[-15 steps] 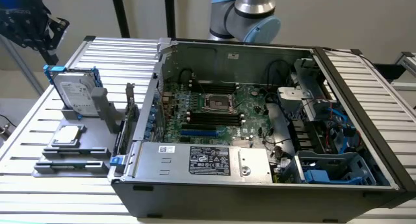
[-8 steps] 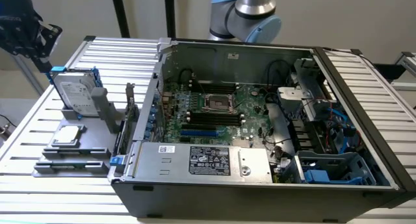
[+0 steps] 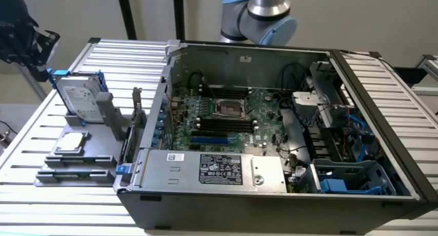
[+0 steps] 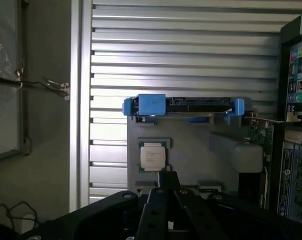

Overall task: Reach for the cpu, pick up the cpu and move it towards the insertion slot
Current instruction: 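Pick up the cpu and move it towards the insertion slot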

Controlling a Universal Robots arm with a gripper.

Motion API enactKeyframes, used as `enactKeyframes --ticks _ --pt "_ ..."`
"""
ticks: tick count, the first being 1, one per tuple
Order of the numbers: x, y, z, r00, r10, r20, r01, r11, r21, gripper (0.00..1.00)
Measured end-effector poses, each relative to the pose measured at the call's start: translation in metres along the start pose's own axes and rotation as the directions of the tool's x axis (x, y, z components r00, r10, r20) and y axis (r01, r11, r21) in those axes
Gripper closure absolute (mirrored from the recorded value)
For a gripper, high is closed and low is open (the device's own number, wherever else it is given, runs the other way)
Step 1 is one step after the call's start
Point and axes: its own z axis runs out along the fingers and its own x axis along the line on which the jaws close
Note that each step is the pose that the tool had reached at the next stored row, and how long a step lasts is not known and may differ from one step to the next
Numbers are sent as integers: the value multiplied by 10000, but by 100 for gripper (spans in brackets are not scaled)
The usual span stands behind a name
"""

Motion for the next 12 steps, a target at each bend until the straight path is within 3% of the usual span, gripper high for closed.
enactKeyframes --ticks 3,7,12 --pt "27 -9 5 10000 -27 -8 27 10000 32 89" --pt "57 -11 13 9999 -117 -16 117 9999 118 89" --pt "64 -11 12 9999 -147 -20 148 9998 141 88"
